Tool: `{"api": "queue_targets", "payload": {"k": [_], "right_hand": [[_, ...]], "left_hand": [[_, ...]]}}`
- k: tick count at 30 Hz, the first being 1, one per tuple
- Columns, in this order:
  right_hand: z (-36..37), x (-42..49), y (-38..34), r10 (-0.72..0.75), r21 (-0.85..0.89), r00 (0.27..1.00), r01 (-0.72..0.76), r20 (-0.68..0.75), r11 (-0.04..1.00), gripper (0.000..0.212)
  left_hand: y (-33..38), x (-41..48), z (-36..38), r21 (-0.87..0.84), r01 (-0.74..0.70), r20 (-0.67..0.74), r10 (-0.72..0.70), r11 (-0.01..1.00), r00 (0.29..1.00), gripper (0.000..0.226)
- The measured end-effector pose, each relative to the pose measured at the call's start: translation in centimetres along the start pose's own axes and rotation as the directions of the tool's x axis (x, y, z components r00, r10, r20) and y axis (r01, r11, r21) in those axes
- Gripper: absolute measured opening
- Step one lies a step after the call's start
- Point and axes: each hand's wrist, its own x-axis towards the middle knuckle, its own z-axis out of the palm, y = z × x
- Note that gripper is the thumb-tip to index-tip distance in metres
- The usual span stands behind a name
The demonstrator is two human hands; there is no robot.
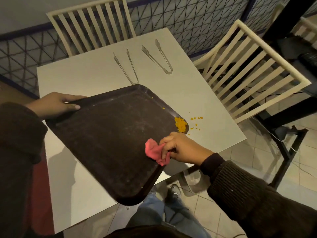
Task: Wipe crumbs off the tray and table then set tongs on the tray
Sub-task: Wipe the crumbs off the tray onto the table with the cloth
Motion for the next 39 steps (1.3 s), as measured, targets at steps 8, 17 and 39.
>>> {"api": "queue_targets", "payload": {"k": [8,17,39], "right_hand": [[-0.3,1.6,5.8,0.296,-0.115,0.944,-0.313,-0.146,0.943,0.024],[-2.8,0.7,-6.7,-0.120,0.194,0.973,0.159,-0.199,0.968,0.063],[-1.1,0.2,7.2,0.357,-0.188,0.912,-0.394,-0.204,0.900,0.023]], "left_hand": [[1.5,-0.3,-1.7,0.092,-0.031,-0.006,0.032,0.995,0.999,0.046],[2.6,-0.1,-2.1,0.170,-0.032,0.003,0.032,0.985,0.999,0.047],[9.3,-4.7,-2.7,0.295,-0.060,-0.135,0.104,0.953,0.985,0.046]]}}
